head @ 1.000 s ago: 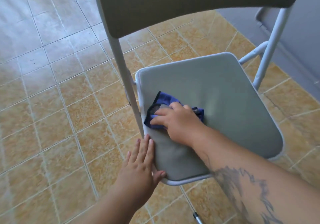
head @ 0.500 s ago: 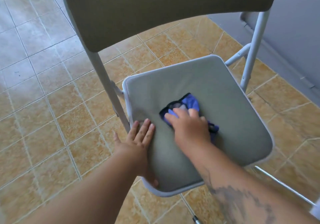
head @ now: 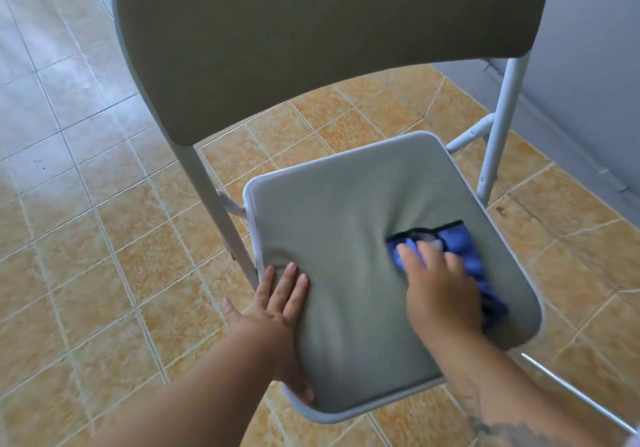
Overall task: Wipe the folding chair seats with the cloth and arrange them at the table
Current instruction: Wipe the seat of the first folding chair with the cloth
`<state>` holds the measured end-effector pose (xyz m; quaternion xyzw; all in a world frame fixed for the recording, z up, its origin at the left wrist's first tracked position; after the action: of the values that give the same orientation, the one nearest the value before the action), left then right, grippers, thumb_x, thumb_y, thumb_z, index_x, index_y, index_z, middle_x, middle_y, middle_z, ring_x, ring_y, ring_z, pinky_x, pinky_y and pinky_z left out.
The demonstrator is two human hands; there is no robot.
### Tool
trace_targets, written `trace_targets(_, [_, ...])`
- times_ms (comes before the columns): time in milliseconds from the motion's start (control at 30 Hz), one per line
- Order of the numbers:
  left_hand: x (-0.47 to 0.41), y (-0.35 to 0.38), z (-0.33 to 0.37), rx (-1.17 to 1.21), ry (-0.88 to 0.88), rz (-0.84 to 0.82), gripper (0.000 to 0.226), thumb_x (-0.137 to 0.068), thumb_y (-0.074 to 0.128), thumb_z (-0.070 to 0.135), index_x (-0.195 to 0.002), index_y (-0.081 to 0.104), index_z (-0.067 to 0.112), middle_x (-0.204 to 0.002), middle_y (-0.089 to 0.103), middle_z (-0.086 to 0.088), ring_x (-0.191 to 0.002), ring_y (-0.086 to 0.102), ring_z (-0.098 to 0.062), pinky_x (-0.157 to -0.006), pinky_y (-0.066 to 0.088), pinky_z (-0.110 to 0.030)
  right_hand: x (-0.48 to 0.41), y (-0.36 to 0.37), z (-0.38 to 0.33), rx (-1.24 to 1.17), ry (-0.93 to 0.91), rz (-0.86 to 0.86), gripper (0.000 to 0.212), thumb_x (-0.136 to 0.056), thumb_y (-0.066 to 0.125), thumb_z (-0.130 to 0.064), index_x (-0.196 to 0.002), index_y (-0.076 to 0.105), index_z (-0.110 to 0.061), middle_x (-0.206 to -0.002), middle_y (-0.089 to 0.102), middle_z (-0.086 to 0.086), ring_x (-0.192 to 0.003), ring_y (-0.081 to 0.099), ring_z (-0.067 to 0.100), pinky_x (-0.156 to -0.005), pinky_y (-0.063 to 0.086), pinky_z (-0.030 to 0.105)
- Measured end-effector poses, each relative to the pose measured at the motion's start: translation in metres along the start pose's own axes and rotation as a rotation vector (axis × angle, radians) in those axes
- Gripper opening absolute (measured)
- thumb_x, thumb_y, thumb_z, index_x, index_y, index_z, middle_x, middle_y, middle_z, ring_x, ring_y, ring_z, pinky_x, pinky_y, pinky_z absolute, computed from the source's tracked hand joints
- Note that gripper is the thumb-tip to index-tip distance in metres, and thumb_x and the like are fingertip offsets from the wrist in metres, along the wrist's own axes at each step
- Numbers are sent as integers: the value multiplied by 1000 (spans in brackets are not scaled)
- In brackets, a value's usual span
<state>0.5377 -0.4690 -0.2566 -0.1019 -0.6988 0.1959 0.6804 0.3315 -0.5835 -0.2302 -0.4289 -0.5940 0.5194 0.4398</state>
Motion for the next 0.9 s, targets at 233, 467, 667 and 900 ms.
trace_targets(233, [-2, 2, -2, 16, 3, -2, 160, -36, 72, 84, -130, -49, 35, -132, -59, 15, -131, -49, -21, -103, 4, -81, 110, -3, 23, 62, -538, -5, 57, -67, 46, -16, -119, 63, -34, -124, 68, -3, -81, 65, 33, -56, 52, 39])
trace_targets(467, [-3, 4, -4, 18, 12, 34, 161, -34, 71, 85, -130, -49, 37, -132, -59, 15, -132, -48, -22, -105, 9, -79, -17, 0, 43, -18, 146, 7, 40, -87, 53, -14, -126, 59, -24, -130, 56, 10, -96, 51, 43, -75, 48, 47])
trace_targets(667, [0, 4, -4, 48, 35, 75, 159, -35, 73, 84, -126, -49, 38, -127, -61, 19, -131, -49, -20, -107, 8, -76, 77, 7, -75, -142, -390, -110, 44, -74, 44, -22, -112, 64, -33, -119, 64, 1, -78, 58, 32, -56, 51, 39])
trace_targets(900, [-3, 7, -6, 105, 89, 130, 160, -36, 76, 81, -132, -46, 40, -134, -58, 20, -131, -49, -18, -108, 9, -75, 33, 3, 57, -6, -97, -49, 47, -74, 54, -17, -118, 62, -34, -132, 58, 2, -92, 56, 41, -77, 54, 49])
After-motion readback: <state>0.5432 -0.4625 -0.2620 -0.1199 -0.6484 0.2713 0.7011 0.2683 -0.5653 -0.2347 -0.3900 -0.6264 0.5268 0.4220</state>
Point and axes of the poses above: each hand's wrist, its own x-axis away from the middle knuckle, its own y-axis out of the palm, z = x × y, the point moved 6 cm from there along -x, towards the middle knuckle
